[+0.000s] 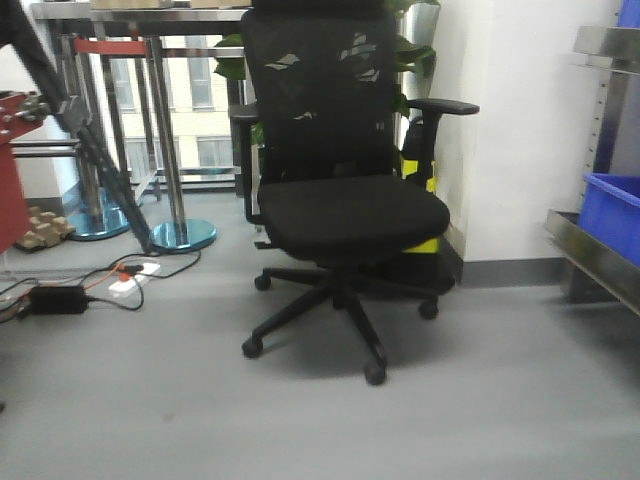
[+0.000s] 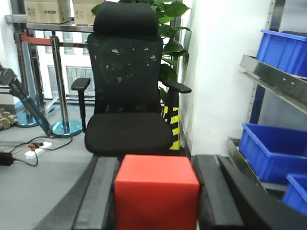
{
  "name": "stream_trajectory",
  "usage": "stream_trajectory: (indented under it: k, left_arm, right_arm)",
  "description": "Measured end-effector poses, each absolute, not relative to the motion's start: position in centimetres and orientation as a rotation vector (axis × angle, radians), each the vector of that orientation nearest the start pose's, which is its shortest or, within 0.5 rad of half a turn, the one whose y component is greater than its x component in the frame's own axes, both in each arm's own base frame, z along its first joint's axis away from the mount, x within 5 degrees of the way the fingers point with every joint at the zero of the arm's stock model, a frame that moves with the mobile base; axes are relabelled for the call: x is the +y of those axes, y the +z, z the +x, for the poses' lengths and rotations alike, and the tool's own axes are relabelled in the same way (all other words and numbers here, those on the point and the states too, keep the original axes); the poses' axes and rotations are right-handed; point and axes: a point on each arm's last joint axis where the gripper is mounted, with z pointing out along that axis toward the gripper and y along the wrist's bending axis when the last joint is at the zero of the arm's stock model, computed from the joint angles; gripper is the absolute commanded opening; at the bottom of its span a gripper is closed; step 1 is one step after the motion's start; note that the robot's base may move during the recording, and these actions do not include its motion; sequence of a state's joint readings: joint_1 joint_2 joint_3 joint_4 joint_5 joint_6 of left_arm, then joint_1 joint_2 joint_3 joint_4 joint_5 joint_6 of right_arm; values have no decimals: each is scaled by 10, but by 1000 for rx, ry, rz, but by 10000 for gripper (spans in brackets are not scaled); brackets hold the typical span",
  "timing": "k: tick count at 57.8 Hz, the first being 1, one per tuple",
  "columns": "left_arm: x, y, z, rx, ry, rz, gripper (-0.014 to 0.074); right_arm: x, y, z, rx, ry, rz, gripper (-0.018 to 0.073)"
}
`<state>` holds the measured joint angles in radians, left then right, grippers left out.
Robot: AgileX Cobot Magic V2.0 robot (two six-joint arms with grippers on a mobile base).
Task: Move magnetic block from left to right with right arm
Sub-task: 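Drive the base away from the table carrying the cube in the right gripper, then turn the base toward the other carpeted table with cardboard boxes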
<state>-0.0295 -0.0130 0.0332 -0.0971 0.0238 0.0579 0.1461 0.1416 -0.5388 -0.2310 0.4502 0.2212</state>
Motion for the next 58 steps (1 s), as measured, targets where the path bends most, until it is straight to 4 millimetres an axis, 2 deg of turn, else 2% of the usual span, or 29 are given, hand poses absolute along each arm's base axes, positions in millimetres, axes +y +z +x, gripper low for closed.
stream_trajectory:
  k: [58]
  left_arm:
    - [-2, 201, 57, 1528, -57, -5, -126]
  right_arm:
    - [-5, 341, 29, 1526, 49, -23, 236]
